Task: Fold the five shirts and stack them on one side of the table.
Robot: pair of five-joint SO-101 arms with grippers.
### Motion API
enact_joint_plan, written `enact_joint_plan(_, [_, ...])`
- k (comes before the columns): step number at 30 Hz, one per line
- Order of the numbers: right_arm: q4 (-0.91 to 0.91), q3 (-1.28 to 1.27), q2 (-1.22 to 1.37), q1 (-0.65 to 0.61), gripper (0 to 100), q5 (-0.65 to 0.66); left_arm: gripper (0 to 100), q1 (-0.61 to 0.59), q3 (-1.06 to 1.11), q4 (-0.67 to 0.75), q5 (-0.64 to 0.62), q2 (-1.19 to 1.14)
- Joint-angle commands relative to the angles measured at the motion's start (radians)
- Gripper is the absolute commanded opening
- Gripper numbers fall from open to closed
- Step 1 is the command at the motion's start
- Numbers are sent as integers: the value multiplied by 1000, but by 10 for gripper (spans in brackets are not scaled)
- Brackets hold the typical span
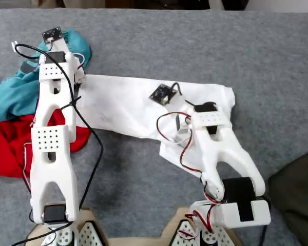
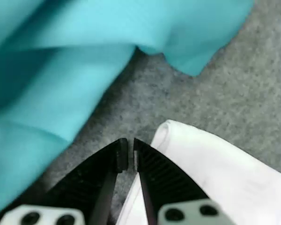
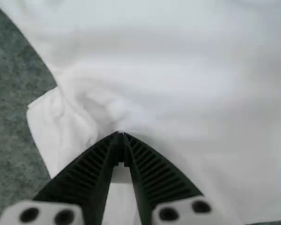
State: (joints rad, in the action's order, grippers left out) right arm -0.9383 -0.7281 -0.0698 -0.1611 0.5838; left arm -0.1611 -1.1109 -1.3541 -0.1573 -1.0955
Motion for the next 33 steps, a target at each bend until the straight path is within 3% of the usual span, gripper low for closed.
enact_joint_plan(1, [-44, -13, -30, -12, 5, 6, 42, -6, -35, 6, 2, 21])
enact_joint_plan(10, [-46, -223, -232, -183, 5, -66, 42, -5, -35, 8, 2, 19])
enact_joint_plan(14, [-40, -223, -243, -189, 5, -92, 42, -5, -35, 6, 2, 18])
enact_joint_plan(24, [-112, 137, -234, 143, 5, 25, 42, 17, -49, -21, 2, 33])
enact_joint_plan(29, [-61, 355, -70, 205, 5, 20, 42, 86, -161, -104, 2, 48])
enact_joint_plan(33, [-12, 529, 153, 243, 5, -64, 42, 118, -170, -107, -2, 2])
